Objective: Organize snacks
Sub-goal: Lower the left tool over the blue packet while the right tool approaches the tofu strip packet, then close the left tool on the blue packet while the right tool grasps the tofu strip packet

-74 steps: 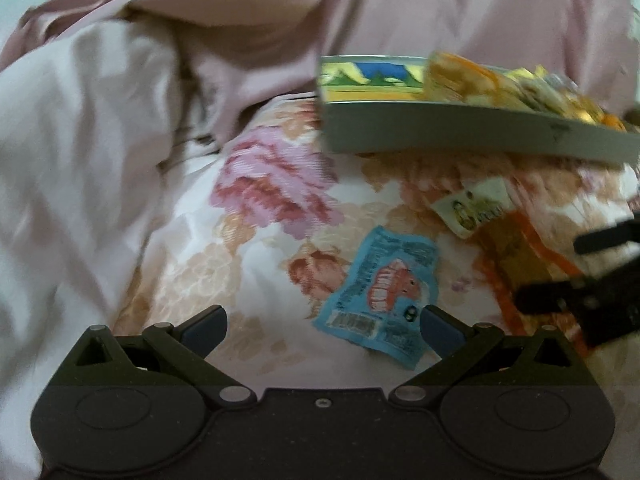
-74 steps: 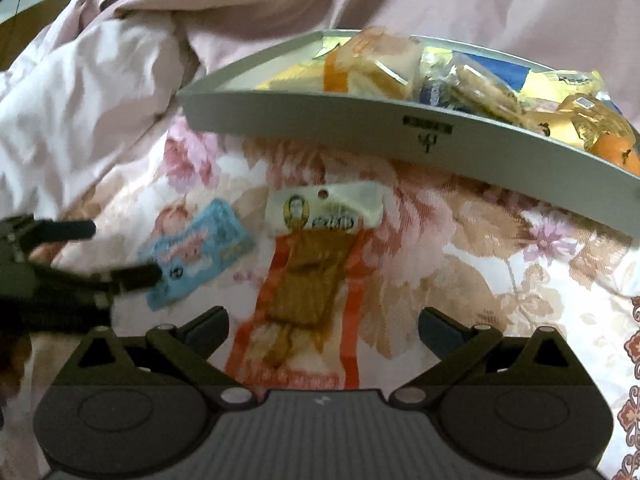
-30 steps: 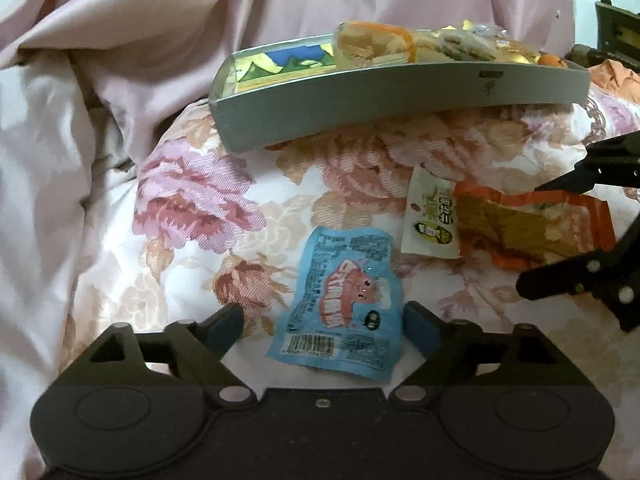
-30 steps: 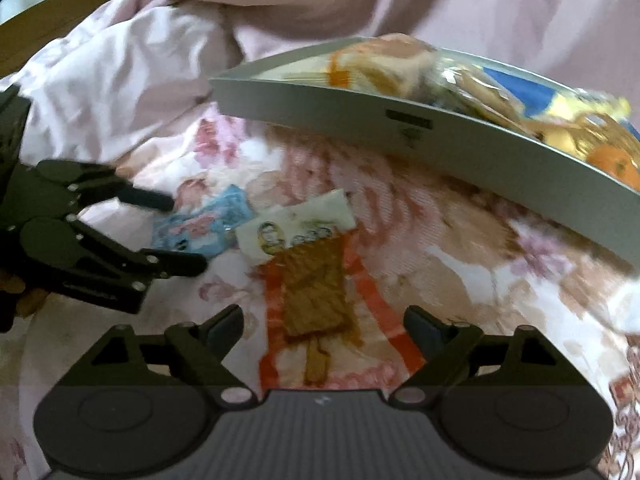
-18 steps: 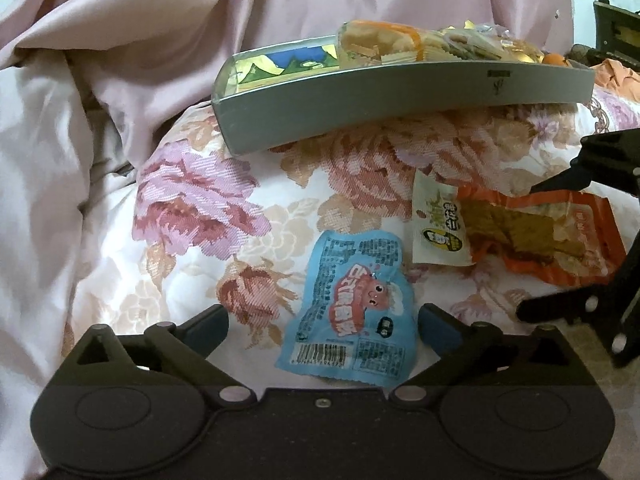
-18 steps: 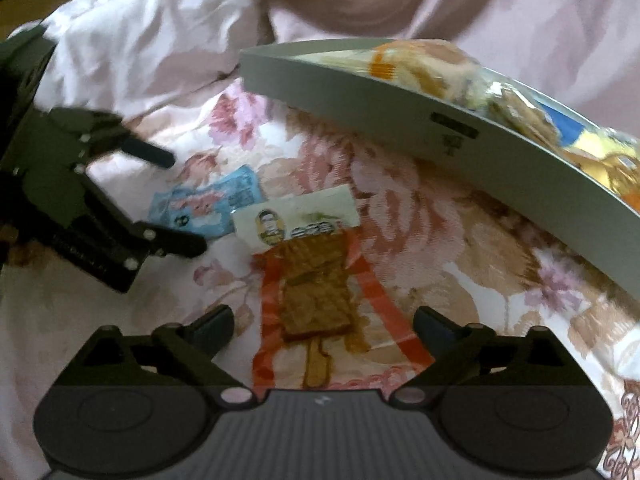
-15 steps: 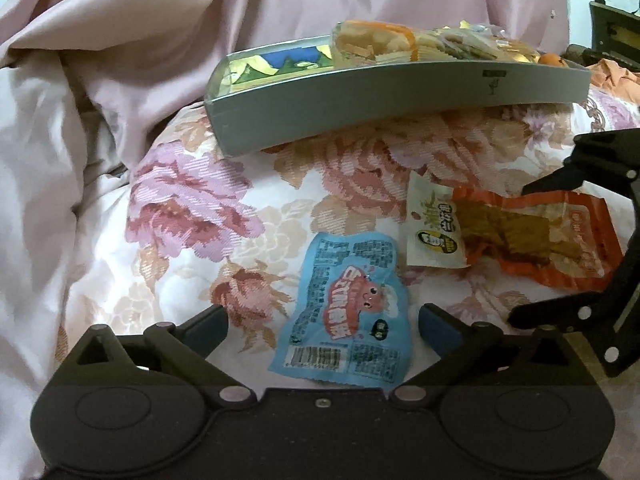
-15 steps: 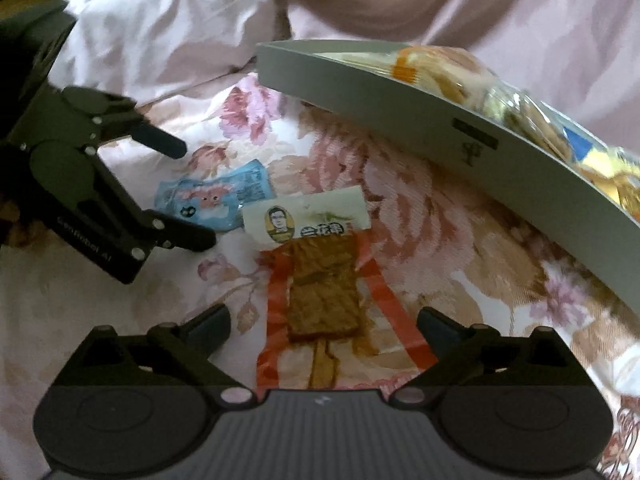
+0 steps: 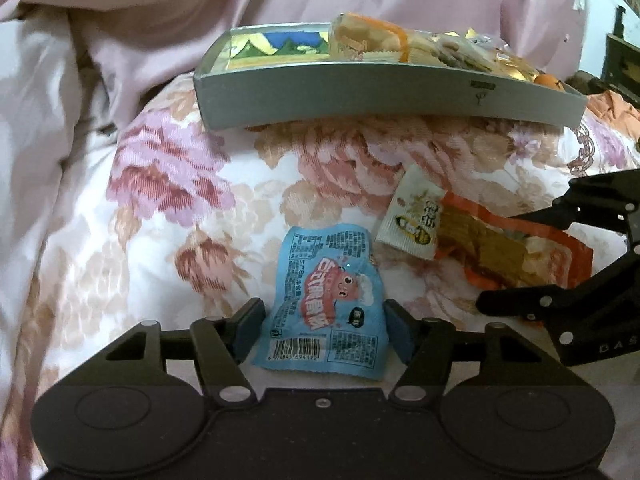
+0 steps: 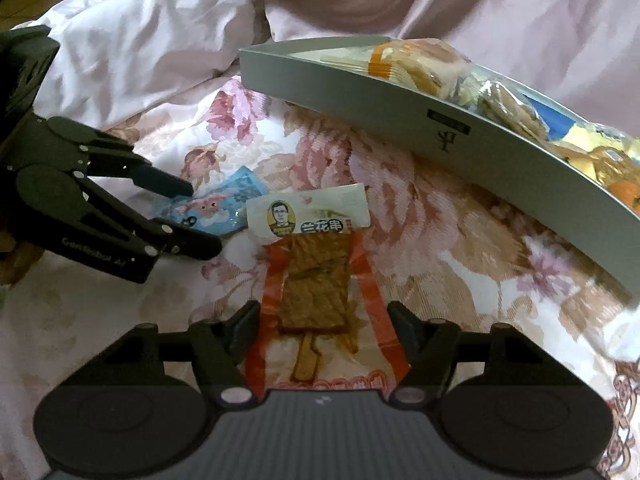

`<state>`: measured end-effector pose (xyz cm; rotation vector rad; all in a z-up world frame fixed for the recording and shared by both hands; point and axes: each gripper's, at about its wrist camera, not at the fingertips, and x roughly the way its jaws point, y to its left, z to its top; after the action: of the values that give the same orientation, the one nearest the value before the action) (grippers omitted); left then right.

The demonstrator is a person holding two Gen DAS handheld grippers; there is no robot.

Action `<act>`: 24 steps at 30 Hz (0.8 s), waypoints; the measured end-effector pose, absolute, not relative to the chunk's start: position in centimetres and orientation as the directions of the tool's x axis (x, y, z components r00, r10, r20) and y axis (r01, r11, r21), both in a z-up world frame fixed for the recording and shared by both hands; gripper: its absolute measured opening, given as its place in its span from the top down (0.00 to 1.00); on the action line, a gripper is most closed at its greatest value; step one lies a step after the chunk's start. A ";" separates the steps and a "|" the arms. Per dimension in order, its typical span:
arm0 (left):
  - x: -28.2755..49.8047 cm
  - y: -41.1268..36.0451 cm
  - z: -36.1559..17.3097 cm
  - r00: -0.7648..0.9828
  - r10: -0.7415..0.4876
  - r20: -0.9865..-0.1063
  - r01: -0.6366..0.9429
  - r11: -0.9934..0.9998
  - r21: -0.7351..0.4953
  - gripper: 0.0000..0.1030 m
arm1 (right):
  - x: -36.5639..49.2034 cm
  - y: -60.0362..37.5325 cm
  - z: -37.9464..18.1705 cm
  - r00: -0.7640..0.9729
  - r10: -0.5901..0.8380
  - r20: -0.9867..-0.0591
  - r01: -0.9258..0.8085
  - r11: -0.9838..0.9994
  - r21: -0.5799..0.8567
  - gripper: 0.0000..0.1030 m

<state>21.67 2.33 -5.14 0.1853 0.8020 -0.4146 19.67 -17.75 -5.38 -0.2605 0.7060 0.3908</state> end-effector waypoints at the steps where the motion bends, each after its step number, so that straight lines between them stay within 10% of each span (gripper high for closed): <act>1: 21.3 2.3 -5.1 0.614 -0.289 -0.734 0.421 0.907 -0.005 0.35 | 19.5 -17.8 -5.3 0.691 0.255 -0.677 -0.428 0.898 -0.098 0.32; 18: 15.9 -0.6 -4.6 0.589 -0.163 -0.792 0.304 0.952 0.030 0.28 | 15.5 -19.2 -4.4 0.675 0.212 -0.707 -0.396 0.912 -0.105 0.33; 24: 16.8 -0.9 -4.9 0.584 -0.169 -0.794 0.343 0.938 0.053 0.18 | 16.2 -19.4 -4.8 0.657 0.237 -0.715 -0.405 0.912 -0.070 0.19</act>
<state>16.82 -0.93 -4.94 0.2097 0.9006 -0.3011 16.25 -19.37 -4.75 -0.2321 0.7729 0.3676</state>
